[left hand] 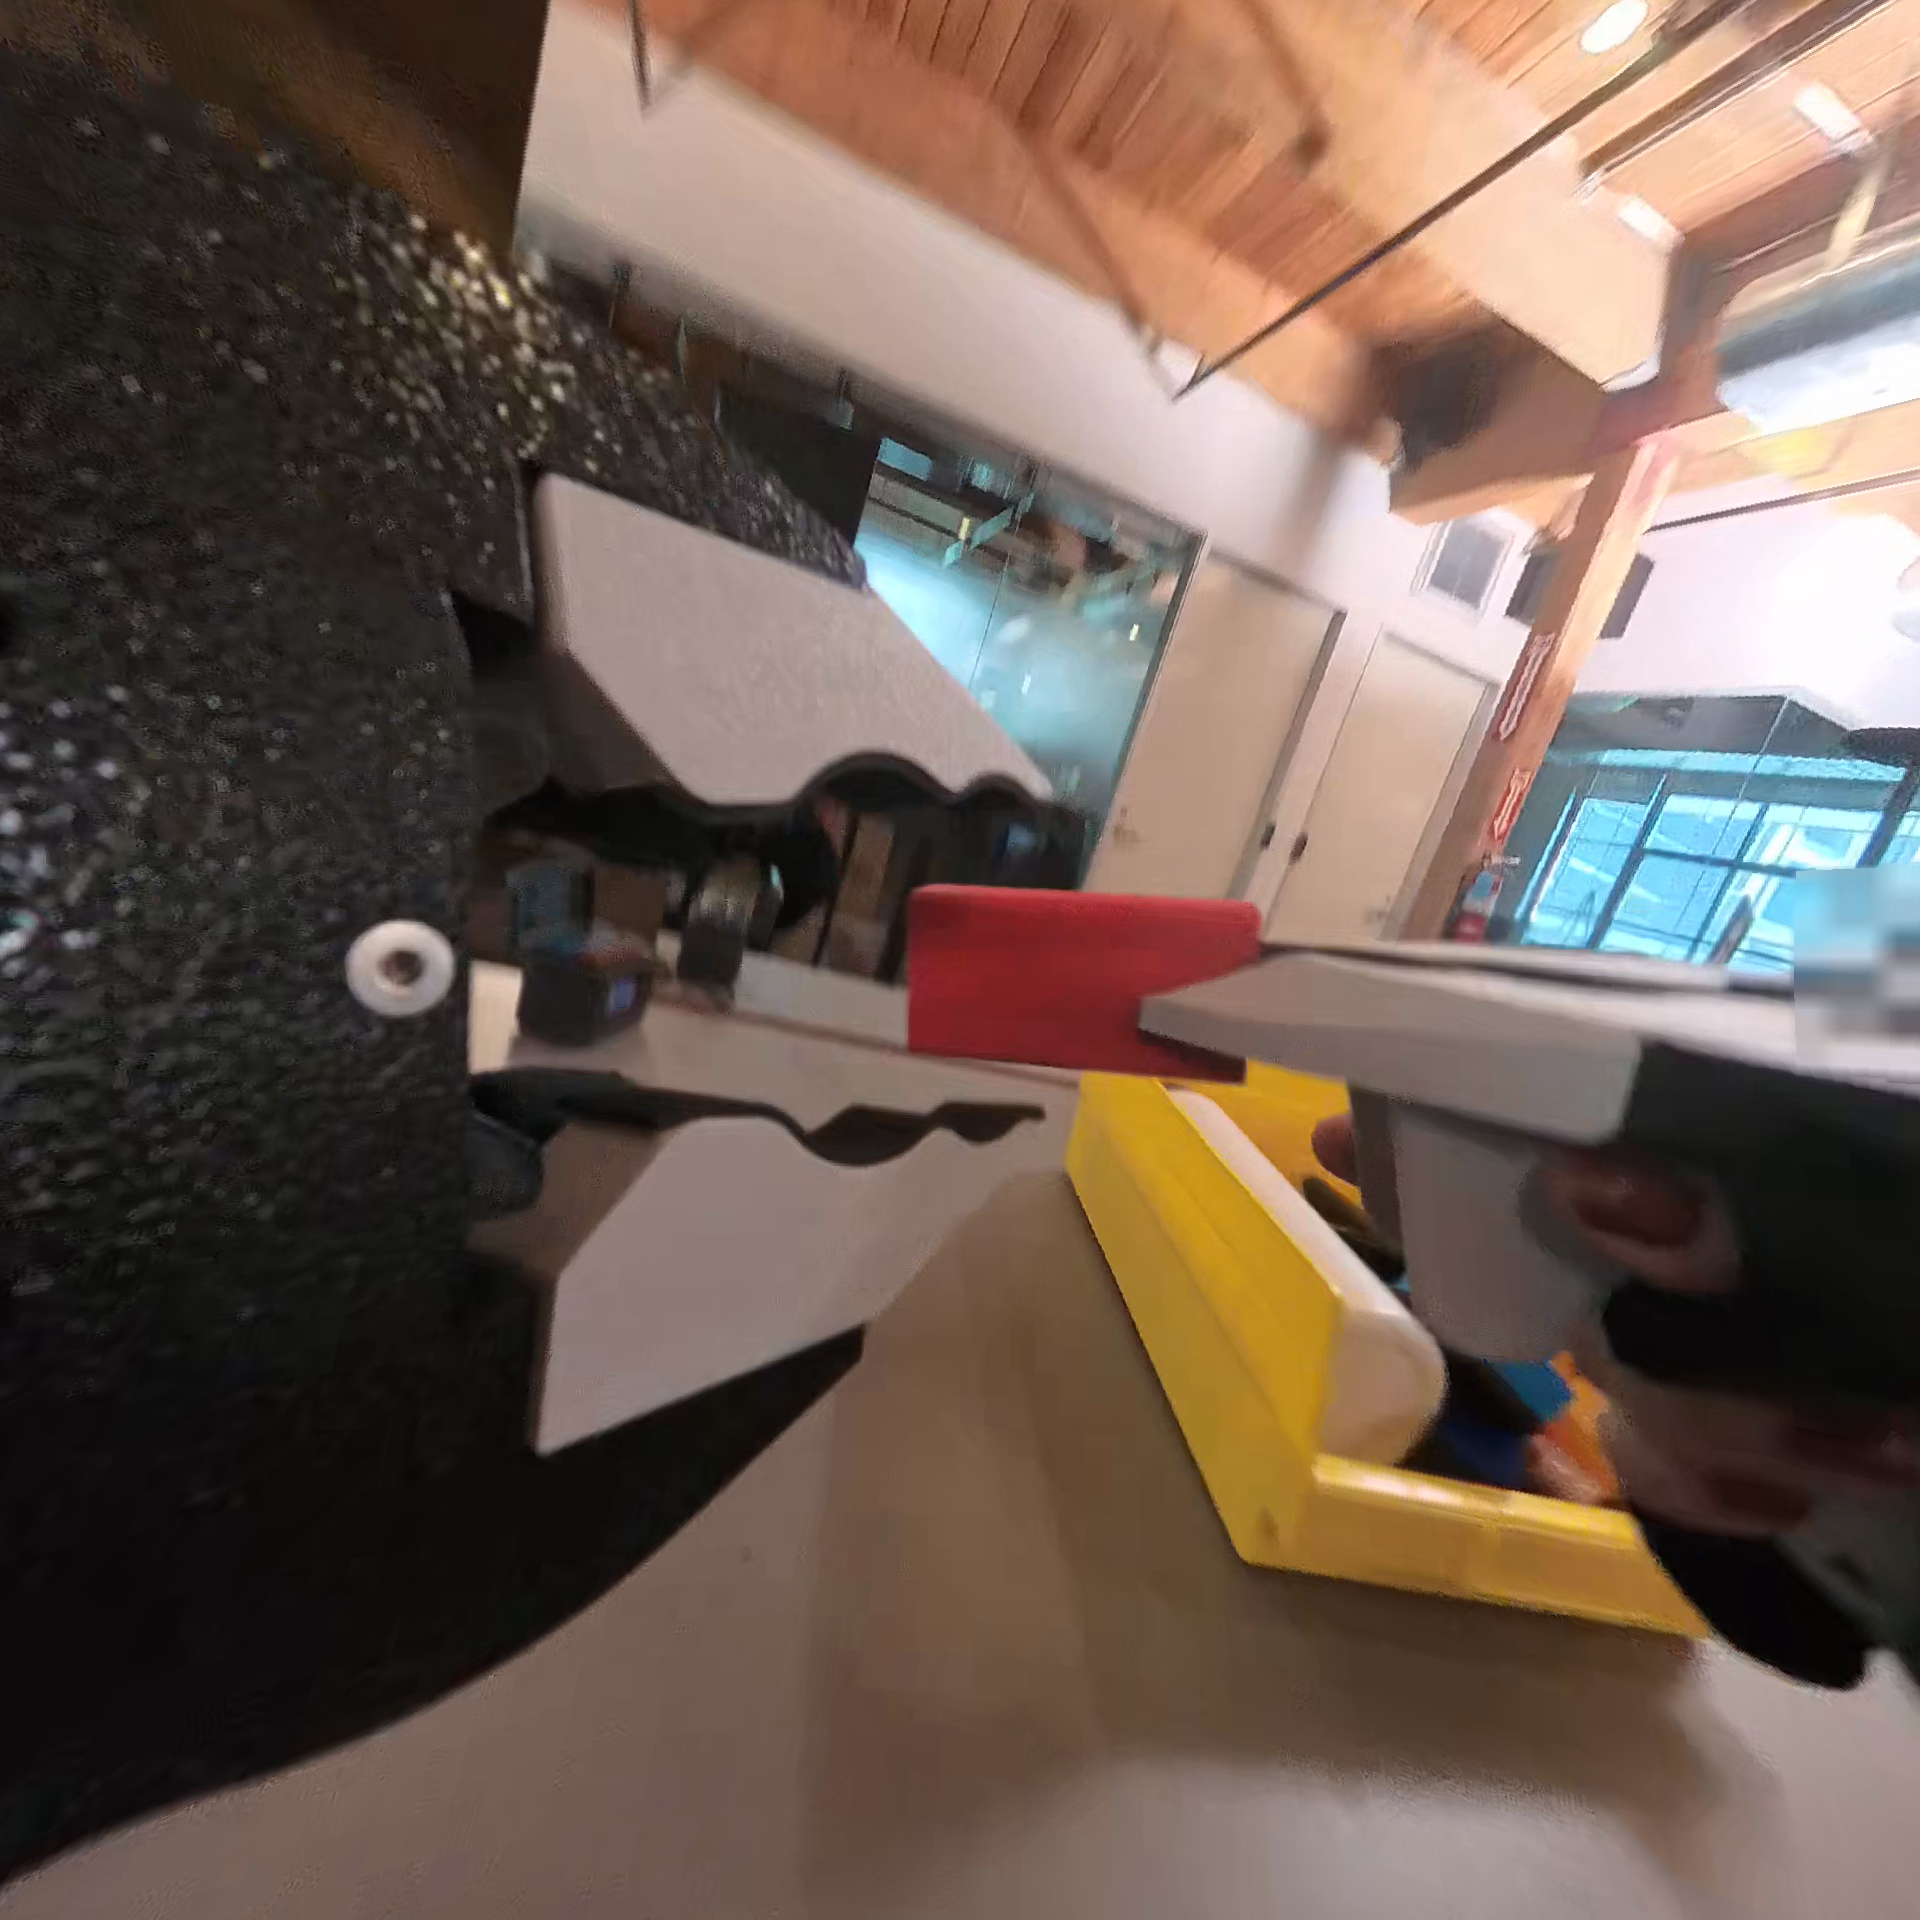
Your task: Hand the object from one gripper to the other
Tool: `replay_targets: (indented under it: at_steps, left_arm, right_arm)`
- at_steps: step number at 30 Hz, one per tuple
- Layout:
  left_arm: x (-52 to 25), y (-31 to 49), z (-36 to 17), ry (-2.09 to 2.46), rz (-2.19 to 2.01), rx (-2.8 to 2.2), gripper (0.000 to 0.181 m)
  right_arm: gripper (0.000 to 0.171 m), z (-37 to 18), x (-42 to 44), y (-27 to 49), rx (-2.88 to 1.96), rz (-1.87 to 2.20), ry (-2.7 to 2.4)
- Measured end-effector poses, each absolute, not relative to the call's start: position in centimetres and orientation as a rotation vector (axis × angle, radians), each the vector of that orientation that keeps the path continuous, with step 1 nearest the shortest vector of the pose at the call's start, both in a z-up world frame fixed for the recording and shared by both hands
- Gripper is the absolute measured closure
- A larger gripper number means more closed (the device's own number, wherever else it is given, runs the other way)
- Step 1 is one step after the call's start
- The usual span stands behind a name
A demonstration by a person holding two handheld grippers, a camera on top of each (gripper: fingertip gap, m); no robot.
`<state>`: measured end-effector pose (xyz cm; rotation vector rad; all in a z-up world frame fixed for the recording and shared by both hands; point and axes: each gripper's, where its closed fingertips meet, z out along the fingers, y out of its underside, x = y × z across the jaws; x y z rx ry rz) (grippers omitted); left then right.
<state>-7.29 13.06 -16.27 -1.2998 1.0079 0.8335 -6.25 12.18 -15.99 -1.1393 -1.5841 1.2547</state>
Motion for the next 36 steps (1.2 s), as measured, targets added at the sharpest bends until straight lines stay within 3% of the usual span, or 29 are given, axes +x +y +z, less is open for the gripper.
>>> replay_targets:
  at_steps: [2, 4, 9, 16, 23, 29, 36]
  left_arm:
    - [-7.6, 13.0, -15.9, 0.922, 0.639, -1.391, 0.109]
    - [-7.0, 12.6, -15.6, 0.849, 0.35, -1.457, 0.108]
    - [-4.5, 10.0, -14.1, 0.772, -0.333, -1.46, 0.141]
    - [-3.3, 9.0, -13.9, 0.776, -0.548, -1.452, 0.165]
    - [-3.2, 8.3, -12.7, 0.911, -0.201, -1.301, 0.167]
    - [-3.5, 7.7, -11.8, 1.051, 0.236, -1.137, 0.167]
    - [-2.7, 7.8, -12.6, 1.203, 0.549, -1.041, 0.167]
  right_arm:
    - [0.157, -15.4, -5.7, 12.1, -1.108, 1.327, -1.58]
    - [0.157, -14.5, -5.0, 11.5, -1.041, 1.421, -1.587]
    - [0.157, -13.1, -3.7, 10.1, -0.88, 1.539, -1.604]
    - [0.157, -12.8, -2.6, 9.1, -0.741, 1.545, -1.642]
    - [0.151, -11.8, -2.3, 8.9, -0.744, 1.578, -1.603]
    - [0.116, -11.1, -1.6, 9.4, -1.005, 1.876, -1.589]
    - [0.118, -12.2, -1.9, 7.6, -1.229, 2.057, -1.666]
